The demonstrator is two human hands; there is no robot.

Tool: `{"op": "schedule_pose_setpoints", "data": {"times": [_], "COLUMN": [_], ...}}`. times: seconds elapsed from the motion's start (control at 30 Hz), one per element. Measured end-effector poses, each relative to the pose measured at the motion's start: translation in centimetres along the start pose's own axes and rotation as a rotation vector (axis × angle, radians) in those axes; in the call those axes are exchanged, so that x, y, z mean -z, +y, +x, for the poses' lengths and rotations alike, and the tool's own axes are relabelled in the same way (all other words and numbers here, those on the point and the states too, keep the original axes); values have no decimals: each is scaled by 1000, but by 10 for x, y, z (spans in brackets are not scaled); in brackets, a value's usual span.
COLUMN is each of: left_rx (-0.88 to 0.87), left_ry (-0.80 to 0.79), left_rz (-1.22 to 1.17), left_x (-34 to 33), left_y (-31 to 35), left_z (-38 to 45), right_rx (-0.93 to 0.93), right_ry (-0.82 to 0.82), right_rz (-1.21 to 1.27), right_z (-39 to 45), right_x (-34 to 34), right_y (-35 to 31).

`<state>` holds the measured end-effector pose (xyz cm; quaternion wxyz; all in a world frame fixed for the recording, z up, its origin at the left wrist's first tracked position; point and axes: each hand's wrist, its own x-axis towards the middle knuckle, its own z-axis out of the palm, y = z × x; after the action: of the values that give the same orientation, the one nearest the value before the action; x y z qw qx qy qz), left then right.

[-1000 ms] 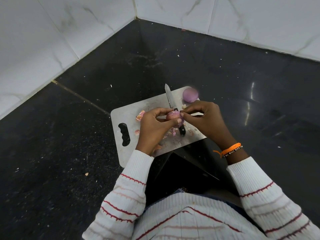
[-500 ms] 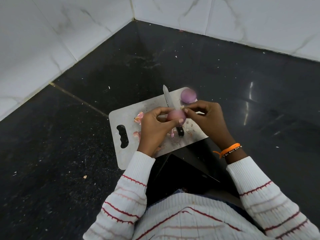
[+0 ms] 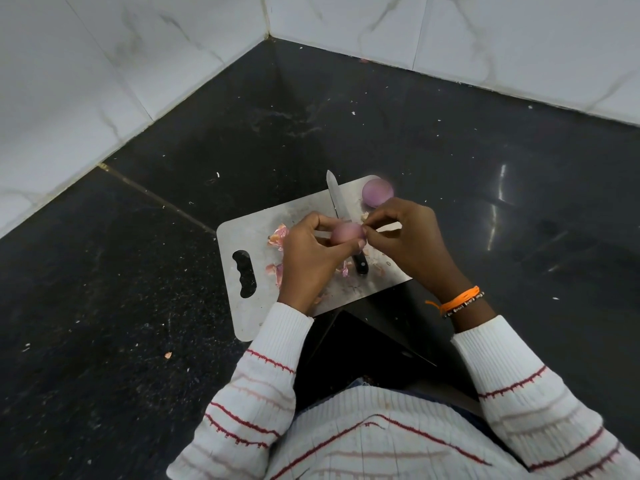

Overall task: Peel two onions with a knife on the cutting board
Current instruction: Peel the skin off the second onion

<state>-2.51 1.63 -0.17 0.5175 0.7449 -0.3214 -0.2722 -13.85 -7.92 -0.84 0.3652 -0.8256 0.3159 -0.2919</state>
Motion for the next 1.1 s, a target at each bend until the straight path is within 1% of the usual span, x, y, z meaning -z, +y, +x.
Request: {"op": "schedule_pose_setpoints", "data": {"times": [0.1,0.23,0.37,0.47,0.57,0.63,0.73,0.83,0.87,0.97,1.1], "left_rx": [-12,-19,-13,12,17,2,-7,8,17,41,64], "left_ry": [-35,-98,-145,-167,-180,-189,-184,-159,-149,-143,-165], "left_rz": [-14,-18,-88,-190,-304,-349,-355,-337,-337,-337,-298], "left_x": [2,6,8,10,13,12,10,7,6,6,4], "left_y": [0,-1,-6,-8,-5,-3,-2,-6,-7,-9,-8], "left_z": [1,5,6,6,6,6,6,7,7,8,7], "right_rx": [0,-54,-78,-93,-167,-217,-237,-278,-292,-292,-240], "right_ry": [-42,-20,-15,-17,-41,-21,60,70,73,104,109], "right_rz": [-48,4,22,-17,-37,34,266,453,458,373,321], "right_z": [2,2,4,3,1,2,5,7,7,7,8], "right_x": [0,0,-3,-7,-11,-13,-10,-8,-9,-14,-16], "right_y": [2,8,13,19,28,30,16,-1,-4,-5,-3]}}
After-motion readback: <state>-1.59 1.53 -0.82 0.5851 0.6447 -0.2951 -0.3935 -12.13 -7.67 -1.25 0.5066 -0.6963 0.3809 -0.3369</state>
